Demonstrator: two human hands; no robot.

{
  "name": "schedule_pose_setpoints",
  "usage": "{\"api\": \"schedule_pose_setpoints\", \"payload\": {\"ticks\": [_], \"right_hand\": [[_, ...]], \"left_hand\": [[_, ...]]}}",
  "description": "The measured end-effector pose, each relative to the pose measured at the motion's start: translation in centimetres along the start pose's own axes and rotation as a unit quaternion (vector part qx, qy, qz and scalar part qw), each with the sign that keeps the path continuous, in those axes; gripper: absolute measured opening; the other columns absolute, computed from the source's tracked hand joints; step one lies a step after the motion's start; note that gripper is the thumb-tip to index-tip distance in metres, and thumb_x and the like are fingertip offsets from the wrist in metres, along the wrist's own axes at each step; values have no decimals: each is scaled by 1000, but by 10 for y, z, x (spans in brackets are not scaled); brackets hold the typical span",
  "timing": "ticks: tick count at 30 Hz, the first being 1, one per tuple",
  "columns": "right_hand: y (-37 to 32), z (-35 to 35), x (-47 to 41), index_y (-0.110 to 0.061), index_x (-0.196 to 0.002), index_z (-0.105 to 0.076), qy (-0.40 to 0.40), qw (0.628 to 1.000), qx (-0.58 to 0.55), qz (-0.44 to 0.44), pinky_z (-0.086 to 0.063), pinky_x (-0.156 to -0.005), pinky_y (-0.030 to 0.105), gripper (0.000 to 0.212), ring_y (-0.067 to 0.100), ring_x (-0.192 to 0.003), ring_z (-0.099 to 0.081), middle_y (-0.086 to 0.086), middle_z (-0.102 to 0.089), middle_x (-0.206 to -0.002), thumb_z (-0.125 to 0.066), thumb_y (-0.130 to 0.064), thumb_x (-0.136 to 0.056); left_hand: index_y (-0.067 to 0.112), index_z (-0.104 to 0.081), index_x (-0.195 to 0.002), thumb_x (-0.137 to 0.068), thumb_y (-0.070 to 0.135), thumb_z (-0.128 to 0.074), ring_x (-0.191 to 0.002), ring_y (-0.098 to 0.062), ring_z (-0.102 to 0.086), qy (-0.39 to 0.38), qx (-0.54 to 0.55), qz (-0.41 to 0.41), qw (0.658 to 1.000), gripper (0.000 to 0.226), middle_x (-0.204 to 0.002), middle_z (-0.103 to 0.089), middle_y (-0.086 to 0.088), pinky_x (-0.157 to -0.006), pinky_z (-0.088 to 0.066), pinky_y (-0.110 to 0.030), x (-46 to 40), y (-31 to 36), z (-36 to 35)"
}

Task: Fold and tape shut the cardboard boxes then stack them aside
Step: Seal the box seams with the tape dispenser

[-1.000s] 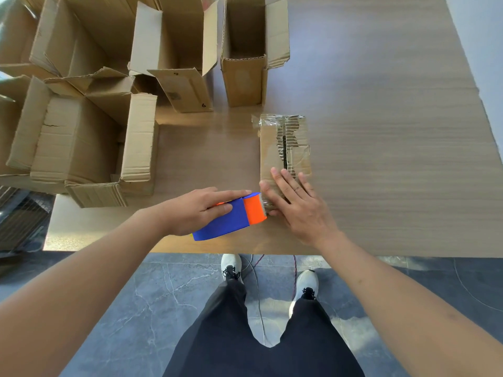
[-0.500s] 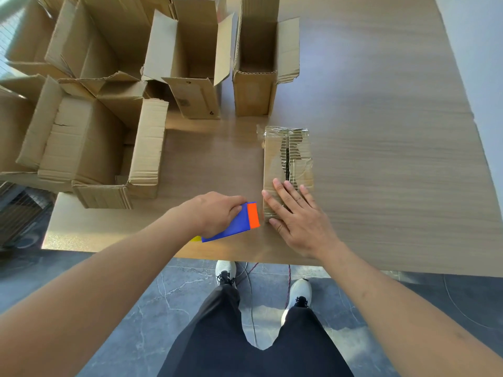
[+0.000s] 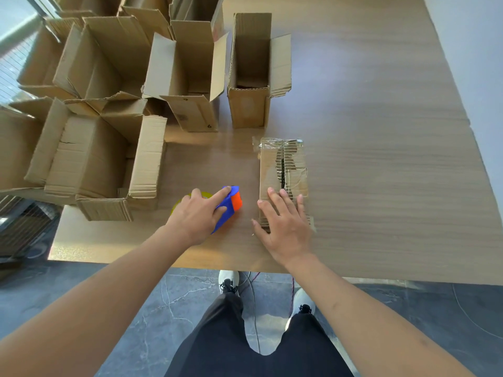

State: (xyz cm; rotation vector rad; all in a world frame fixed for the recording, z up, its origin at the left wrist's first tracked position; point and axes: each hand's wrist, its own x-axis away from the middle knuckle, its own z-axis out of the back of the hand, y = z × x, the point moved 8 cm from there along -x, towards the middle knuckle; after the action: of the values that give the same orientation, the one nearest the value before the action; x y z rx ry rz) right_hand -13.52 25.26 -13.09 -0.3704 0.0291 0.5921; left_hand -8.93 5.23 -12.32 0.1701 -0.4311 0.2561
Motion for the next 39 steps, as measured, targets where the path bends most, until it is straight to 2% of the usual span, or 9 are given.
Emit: {"api": "schedule_pose_setpoints", "payload": {"ticks": [5,14,20,23,25,27,29,34,39], "right_hand": [[-7,-7,-1,-19,-117,-66,36,998,49,-5,-27,-117,67,39,34,-138,-49,8,-55,-148,-70,-34,-81],[-11,-19,-1,-19,-119,-59,92,989,113,14,-30,-114,69,41,35,-137,-52,6,-56,-146,-73,-27,-81],[-1,-12,-3,-24,-137,-46,-46,999,9,-25,-10,-125,57,104,27,-148,-37,-2,-43,-157,-87,-68,-52],[11,-4,-2,-27,-161,-16,-149,987,-59,-29,4,-127,44,136,16,-157,-13,-9,-14,-170,-93,-59,-54],[17,5,-3,-27,-164,1,-190,978,-84,-14,7,-127,38,140,11,-158,-3,-13,0,-172,-94,-44,-63],[24,13,-4,-24,-164,1,-201,972,-122,4,-1,-129,39,134,11,-158,-1,-11,-1,-172,-92,-33,-68],[33,20,-3,-20,-164,-13,-183,969,-166,15,-16,-128,38,120,11,-158,-8,-7,-12,-171,-89,-29,-71],[61,36,1,-21,-138,-60,-79,989,-122,40,-56,-98,44,72,17,-130,-55,-5,-51,-144,-90,-29,-74],[67,26,16,-16,-126,-71,37,989,-33,139,-57,-96,36,44,22,-131,-59,5,-63,-137,-73,-43,-91]], "left_hand": [[49,-22,-159,-101,52,-53,-98,-37,-57,27,58,5,998,66,-113,-48,-15,-90,-48,-41,-2,4,-20],[47,-26,-158,-97,51,-59,-84,-28,-47,125,95,-22,987,70,-106,-34,-7,-77,-47,-36,9,1,-13],[11,-58,-139,-92,17,-67,-82,-37,-56,191,68,-133,970,48,-105,-52,-15,-65,-52,-42,19,28,11],[1,-61,-134,-87,2,-66,-87,-38,-60,211,69,-207,953,47,-112,-59,-17,-67,-51,-41,24,64,13],[-2,-62,-133,-92,5,-63,-108,-35,-61,219,84,-259,937,42,-126,-61,-18,-85,-52,-37,28,90,10],[-4,-62,-132,-100,18,-55,-131,-33,-54,215,102,-293,926,39,-140,-58,-19,-109,-41,-31,28,108,3],[-4,-62,-134,-102,34,-54,-141,-33,-49,211,102,-285,929,50,-148,-54,-18,-116,-39,-36,24,112,-6],[-6,-66,-127,-79,21,-89,-134,-38,-55,249,103,-274,923,60,-143,-59,-19,-105,-52,-49,17,111,-23],[-2,-69,-126,-80,20,-88,-135,-35,-55,274,132,-271,913,54,-143,-60,-15,-105,-52,-47,12,107,-29]]}}
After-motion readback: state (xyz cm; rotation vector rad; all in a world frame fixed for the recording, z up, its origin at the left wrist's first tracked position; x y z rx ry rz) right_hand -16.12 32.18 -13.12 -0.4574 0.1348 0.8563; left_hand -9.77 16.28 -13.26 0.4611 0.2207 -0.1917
